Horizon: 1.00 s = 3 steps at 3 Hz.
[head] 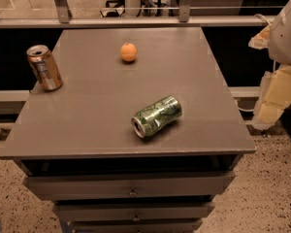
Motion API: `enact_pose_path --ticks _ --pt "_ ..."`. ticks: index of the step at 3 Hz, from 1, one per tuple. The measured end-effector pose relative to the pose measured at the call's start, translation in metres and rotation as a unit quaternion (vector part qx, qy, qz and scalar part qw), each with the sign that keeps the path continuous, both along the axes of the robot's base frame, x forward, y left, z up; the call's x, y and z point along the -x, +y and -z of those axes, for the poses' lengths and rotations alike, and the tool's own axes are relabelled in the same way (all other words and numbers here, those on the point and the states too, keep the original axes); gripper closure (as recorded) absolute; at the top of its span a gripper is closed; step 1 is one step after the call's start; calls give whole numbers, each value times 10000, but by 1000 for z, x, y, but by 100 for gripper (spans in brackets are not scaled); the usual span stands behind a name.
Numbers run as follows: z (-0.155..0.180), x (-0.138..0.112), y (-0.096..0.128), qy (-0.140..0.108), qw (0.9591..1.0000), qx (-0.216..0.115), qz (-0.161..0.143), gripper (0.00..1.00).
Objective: Move orange near green can
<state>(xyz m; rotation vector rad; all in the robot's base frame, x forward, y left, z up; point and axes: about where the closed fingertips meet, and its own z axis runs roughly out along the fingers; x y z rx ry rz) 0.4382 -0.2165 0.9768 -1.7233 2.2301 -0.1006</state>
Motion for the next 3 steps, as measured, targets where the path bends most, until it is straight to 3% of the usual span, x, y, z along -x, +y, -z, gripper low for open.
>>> enact_pose_path --ticks 2,3 --pt "0 -7 8 -118 9999 -57 -95 0" --pt "6 -35 27 -278 9988 -371 -150 0"
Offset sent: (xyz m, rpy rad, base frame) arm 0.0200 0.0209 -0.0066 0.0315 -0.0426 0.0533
